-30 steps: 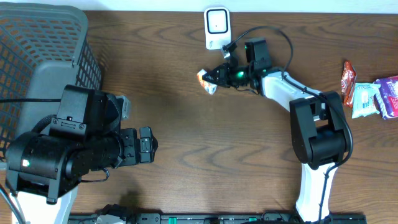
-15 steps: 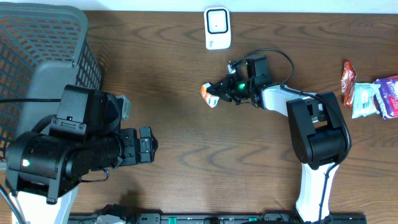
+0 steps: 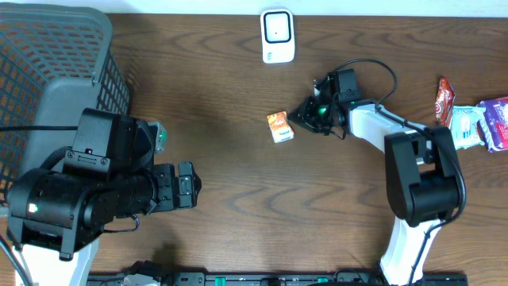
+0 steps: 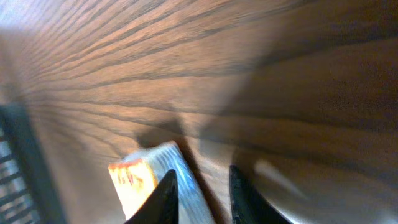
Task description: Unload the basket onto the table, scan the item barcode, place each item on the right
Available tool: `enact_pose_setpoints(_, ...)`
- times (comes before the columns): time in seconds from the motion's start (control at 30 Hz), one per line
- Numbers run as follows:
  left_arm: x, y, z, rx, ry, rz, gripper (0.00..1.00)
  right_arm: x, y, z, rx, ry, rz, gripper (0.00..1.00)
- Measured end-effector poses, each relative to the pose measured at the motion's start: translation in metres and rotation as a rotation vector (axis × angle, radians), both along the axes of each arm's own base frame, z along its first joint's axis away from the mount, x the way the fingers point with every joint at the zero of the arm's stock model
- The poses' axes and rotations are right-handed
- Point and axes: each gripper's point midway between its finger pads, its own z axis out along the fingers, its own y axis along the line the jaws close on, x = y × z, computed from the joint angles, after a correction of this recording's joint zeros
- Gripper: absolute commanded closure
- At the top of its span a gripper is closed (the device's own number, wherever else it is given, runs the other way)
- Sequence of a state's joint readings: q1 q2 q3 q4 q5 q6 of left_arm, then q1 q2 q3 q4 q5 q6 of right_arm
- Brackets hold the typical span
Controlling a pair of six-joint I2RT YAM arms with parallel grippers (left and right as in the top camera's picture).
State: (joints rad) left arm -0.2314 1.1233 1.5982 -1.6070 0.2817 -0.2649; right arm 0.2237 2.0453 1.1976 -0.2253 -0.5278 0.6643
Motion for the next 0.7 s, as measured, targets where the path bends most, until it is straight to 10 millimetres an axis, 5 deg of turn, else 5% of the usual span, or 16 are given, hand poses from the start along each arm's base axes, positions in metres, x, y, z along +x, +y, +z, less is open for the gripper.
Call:
enact_pose_setpoints(0.2, 0.0, 0.0, 0.0, 0.0, 0.0, 0.0, 0.02, 0.006, -0.017, 0.026, -0.143, -0.099, -0.024, 0.45)
enact_pose_setpoints(0.37, 0.0, 0.0, 0.0, 0.0, 0.0, 0.0, 0.02, 0.009, -0.004, 0.033, -0.182, -0.166, 0.01, 0.27)
enact_pose_setpoints(0.6, 0.0, 0.0, 0.0, 0.0, 0.0, 0.0, 0.02, 0.005, 0.017, 0.035, -0.194, -0.212, 0.072, 0.27)
enact_pose_setpoints(0.7, 0.0, 0.0, 0.0, 0.0, 0.0, 0.0, 0.02, 0.002, 0.017, 0.033, -0.204, -0.204, 0.079, 0.36)
